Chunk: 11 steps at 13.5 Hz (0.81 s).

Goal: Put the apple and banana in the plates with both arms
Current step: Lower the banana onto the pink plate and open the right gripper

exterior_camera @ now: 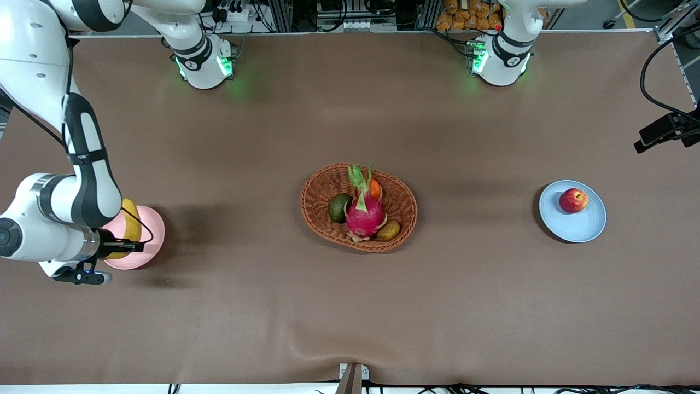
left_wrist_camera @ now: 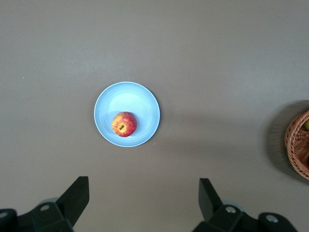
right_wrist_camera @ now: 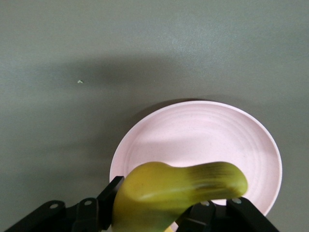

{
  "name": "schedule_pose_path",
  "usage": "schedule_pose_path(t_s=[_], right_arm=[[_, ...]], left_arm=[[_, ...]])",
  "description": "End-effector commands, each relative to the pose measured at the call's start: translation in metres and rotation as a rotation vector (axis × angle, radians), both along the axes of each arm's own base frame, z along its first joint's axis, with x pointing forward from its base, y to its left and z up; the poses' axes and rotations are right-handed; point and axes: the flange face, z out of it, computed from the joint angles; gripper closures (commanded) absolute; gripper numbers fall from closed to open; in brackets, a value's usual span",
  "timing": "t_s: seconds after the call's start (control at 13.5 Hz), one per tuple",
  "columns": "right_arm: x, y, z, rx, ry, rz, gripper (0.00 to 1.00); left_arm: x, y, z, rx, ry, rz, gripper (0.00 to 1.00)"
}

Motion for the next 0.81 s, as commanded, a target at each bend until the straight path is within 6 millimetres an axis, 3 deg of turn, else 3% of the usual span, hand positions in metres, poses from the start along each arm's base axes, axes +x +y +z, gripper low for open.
schedule_pose_path(t_s=[0.0,0.07,0.3,0.44,0.74], right_arm=[[0.002,-0.005,0.002,0.025,-0.013,0.002,0.10],[0.003,-0.005,0.004,0.024,-0.018,0.001,0.00],[0.003,-0.005,0.008,0.024,-0.018,0.001,0.00],[0.003,0.002,0.022,0.026,-0.015,0.010,0.00],[-0.004,0.007,0.101,0.027,-0.055,0.043,0.00]], left_arm=[[-0.005,-0.013,0.016,-0.051,-0.027,0.044,0.00],[-0.006,-0.020,0.015,-0.089,-0.009,0.094,0.00],[-0.006,-0.024,0.012,-0.084,0.000,0.073,0.00],[-0.006,-0.021,0.013,-0.074,-0.006,0.023,0.00],[-0.007,-0.020,0.013,-0.074,-0.004,0.023,0.00]])
